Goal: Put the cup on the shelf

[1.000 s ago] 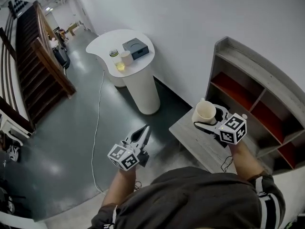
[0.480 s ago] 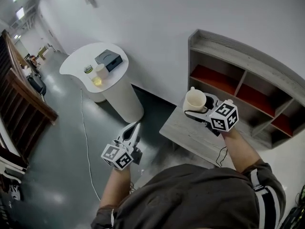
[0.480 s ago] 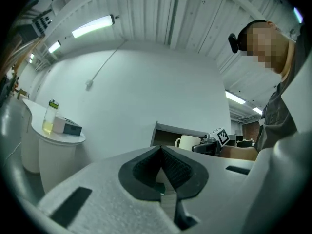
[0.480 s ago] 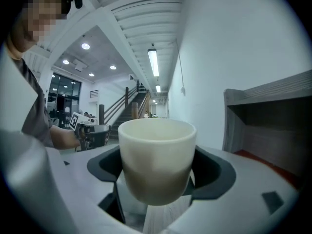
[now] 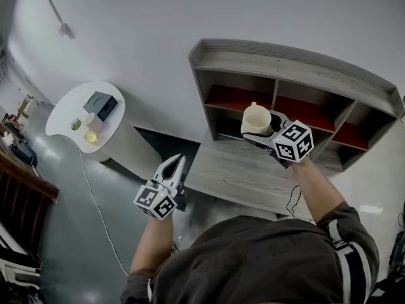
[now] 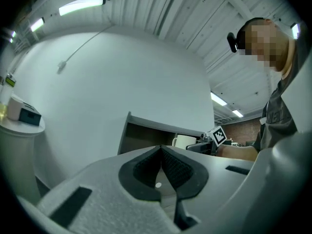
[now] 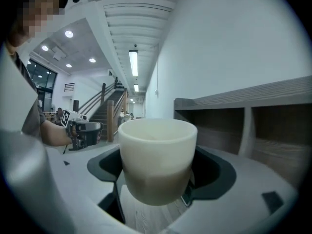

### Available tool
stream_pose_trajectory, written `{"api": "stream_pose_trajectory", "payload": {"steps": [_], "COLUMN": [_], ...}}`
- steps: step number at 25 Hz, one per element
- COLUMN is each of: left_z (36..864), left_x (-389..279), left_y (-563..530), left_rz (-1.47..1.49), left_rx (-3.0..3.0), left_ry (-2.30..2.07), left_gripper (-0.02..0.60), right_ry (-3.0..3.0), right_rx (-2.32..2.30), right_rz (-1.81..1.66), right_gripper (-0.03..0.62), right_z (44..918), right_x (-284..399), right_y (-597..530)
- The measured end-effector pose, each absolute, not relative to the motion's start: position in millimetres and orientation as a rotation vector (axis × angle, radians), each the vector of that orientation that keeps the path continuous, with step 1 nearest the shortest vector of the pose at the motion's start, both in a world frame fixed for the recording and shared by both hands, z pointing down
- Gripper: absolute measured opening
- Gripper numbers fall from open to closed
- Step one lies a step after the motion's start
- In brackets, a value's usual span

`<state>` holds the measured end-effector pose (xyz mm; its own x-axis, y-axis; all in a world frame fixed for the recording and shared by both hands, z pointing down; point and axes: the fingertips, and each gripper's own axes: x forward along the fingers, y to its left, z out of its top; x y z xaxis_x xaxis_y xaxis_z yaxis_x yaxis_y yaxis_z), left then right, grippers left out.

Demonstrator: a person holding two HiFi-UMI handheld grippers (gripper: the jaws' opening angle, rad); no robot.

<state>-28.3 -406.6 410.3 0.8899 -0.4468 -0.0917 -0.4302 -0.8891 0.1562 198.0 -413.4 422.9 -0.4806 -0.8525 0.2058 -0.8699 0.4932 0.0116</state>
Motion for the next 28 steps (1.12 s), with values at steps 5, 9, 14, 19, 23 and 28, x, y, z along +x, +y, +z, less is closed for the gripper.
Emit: {"api": "stream_pose_trajectory", "payload": {"steps": [5, 9, 14, 19, 23, 28], "left_z": [414.5, 415.6, 418.0, 419.5, 424.6, 428.1], "left_x": [40.7, 91.1, 144.0, 183.5, 204.8, 220.2], "left_y": [-411.4, -414.2, -416.2, -419.5, -421.9, -423.1], "left_rz": [-0.173, -0.158, -0.142, -0.138, -0.132, -0.129], "left_rx": [2.947, 2.969, 2.990, 2.997, 2.991, 2.986], "left_ry": [-0.539, -0.441, -0.348, -0.298, -0.276, -0.266], "left_gripper": [0.000, 0.000, 0.000, 0.000, 0.000, 0.000], "right_ry": [-2.452, -2.343, -2.216, -2.107, -2.046, -1.986], "right_rx": [1.650, 1.767, 1.889, 1.965, 2.013, 2.040], "right_rz": [0.152, 0.173, 0.232, 0.272, 0.309, 0.327], "right_gripper": [0.413, 0.413, 0.413, 0.413, 0.413, 0.413], "right_z": [424.7, 433.9, 453.1, 473.1, 487.7, 498.9], "right_x": [273.1, 333.4, 396.6, 443.5, 469.9, 489.4], "right_y": [-400.1, -391.2, -385.0, -385.6, -388.3, -395.8]}}
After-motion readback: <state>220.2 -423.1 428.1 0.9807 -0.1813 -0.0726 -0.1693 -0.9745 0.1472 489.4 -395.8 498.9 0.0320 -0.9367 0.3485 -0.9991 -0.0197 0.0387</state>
